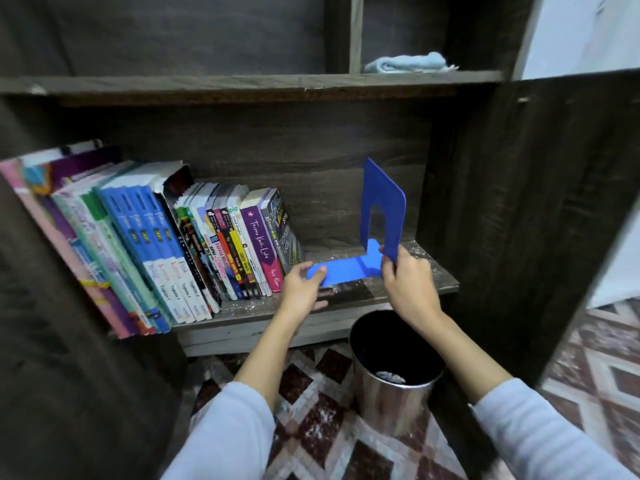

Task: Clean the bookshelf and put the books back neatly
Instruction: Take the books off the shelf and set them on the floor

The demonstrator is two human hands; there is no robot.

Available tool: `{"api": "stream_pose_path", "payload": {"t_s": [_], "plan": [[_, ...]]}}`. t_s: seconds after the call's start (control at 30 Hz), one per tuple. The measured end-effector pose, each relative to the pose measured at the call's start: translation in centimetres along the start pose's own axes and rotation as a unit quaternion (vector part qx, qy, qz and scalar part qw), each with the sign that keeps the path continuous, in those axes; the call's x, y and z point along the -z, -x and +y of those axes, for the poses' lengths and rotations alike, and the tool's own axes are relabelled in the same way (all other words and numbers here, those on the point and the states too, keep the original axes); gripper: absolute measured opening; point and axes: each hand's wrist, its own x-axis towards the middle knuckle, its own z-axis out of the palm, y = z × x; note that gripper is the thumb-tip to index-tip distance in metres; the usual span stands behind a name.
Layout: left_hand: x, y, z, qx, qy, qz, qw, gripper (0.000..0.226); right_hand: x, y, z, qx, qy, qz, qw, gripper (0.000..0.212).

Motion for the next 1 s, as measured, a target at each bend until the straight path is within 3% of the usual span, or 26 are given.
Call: {"api": "stream_pose_path", "payload": {"t_s": [0.27, 0.5, 0.67, 0.77, 1.0], "plan": [[-3.1, 6.5, -0.3, 0.079, 0.146, 0.027, 0.986, 0.013, 6.1, 6.0, 1.5, -0.007, -0.058, 0.005, 0.998, 0.024], [-7.1, 10.5, -5.2, 0.127, 0.109, -0.001, 0.986, 0.031, 11.0, 11.7, 4.5, -0.065, -0.131, 0.059, 0.987, 0.038], [-9.3, 10.4, -9.8, 0.177, 0.075, -0.054, 0.98, 0.032, 10.4, 14.8, 8.2, -0.091, -0.099, 0.086, 0.987, 0.032], [-9.6, 9.2, -13.7, 0.21, 0.062, -0.063, 0.974, 0.032, 9.1, 15.6, 10.6, -0.127, -0.07, 0.07, 0.987, 0.035], [-9.5, 7.1, -24.7, 0.325, 0.019, -0.063, 0.944, 0.034, 3.5, 16.8, 17.0, -0.232, -0.003, -0.051, 0.971, 0.028]]}}
